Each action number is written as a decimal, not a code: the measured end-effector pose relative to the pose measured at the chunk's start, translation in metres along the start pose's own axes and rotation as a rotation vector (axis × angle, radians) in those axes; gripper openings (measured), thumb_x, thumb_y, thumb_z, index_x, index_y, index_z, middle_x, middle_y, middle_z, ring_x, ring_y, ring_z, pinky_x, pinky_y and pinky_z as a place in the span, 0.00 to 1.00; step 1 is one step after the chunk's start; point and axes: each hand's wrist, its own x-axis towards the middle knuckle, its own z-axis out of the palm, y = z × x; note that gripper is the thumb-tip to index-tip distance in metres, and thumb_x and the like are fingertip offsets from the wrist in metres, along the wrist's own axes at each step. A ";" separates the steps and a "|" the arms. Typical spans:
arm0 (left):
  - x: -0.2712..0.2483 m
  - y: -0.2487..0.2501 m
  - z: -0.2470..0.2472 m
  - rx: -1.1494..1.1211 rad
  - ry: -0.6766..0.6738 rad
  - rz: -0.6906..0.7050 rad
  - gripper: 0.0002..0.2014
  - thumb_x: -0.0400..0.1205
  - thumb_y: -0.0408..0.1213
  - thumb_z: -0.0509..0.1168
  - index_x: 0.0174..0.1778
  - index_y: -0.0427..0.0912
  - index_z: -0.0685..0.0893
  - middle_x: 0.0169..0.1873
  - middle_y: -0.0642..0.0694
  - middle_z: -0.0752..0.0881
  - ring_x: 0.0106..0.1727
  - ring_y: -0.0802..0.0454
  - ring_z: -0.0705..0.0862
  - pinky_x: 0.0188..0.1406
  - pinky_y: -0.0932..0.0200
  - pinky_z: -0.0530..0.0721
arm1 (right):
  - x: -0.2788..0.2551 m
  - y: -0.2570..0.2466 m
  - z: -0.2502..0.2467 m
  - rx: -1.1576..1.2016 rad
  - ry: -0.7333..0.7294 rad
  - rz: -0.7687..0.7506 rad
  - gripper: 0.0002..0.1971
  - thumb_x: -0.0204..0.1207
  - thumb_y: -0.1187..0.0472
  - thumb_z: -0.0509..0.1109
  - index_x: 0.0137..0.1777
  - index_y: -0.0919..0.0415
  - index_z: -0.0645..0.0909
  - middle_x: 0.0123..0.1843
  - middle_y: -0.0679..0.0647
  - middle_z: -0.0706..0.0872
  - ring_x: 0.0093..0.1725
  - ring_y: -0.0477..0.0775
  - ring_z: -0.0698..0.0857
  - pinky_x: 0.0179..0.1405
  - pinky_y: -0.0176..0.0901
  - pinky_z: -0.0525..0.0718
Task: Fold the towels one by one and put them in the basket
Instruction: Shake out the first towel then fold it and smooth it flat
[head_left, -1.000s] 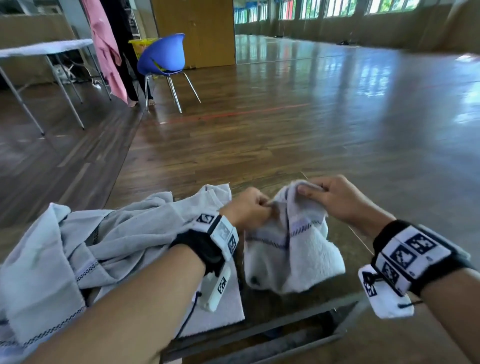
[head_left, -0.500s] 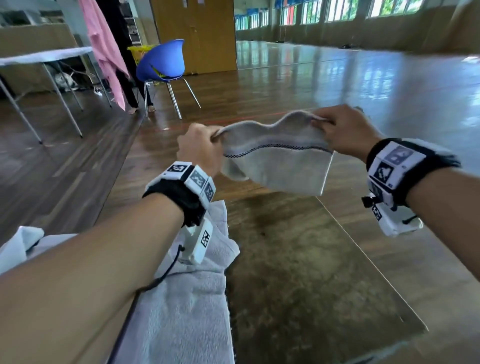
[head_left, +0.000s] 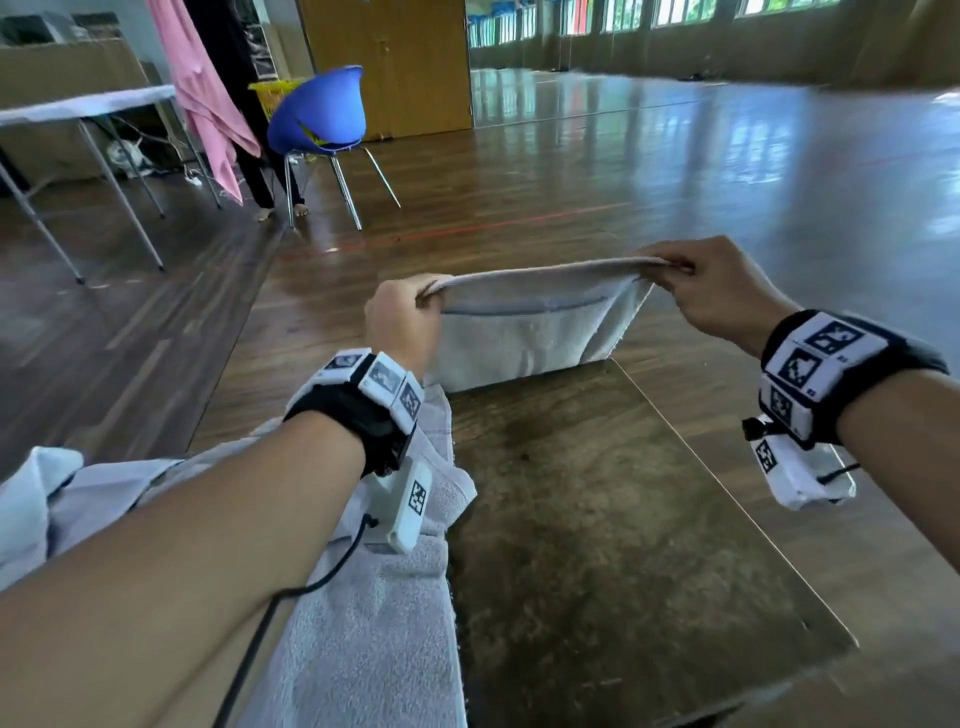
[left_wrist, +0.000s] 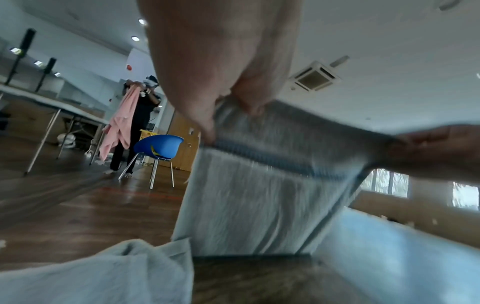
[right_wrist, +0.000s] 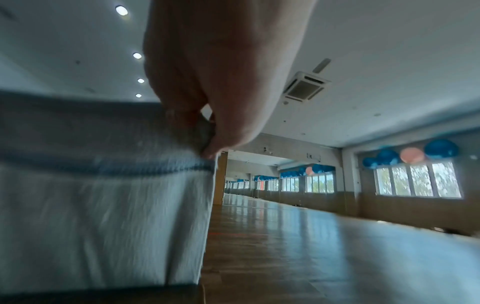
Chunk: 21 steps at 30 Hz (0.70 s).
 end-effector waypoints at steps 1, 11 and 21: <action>-0.005 -0.003 -0.001 0.002 0.025 0.050 0.14 0.86 0.30 0.61 0.59 0.41 0.92 0.55 0.43 0.92 0.55 0.49 0.88 0.55 0.61 0.82 | -0.005 0.002 -0.001 0.005 0.009 -0.013 0.11 0.85 0.61 0.71 0.61 0.49 0.91 0.48 0.41 0.92 0.46 0.39 0.85 0.44 0.29 0.78; -0.092 -0.044 -0.019 0.266 -0.377 -0.049 0.11 0.81 0.23 0.63 0.40 0.33 0.91 0.36 0.41 0.88 0.41 0.40 0.85 0.40 0.55 0.77 | -0.112 -0.001 -0.008 -0.364 -0.319 0.110 0.12 0.77 0.61 0.77 0.32 0.50 0.86 0.31 0.54 0.86 0.37 0.59 0.82 0.41 0.49 0.77; -0.152 -0.012 -0.091 -0.012 -0.412 -0.075 0.19 0.80 0.29 0.62 0.23 0.44 0.68 0.13 0.56 0.65 0.18 0.57 0.62 0.22 0.64 0.63 | -0.191 -0.060 -0.058 -0.111 -0.166 0.097 0.16 0.85 0.60 0.70 0.38 0.70 0.76 0.30 0.51 0.71 0.32 0.50 0.68 0.33 0.47 0.67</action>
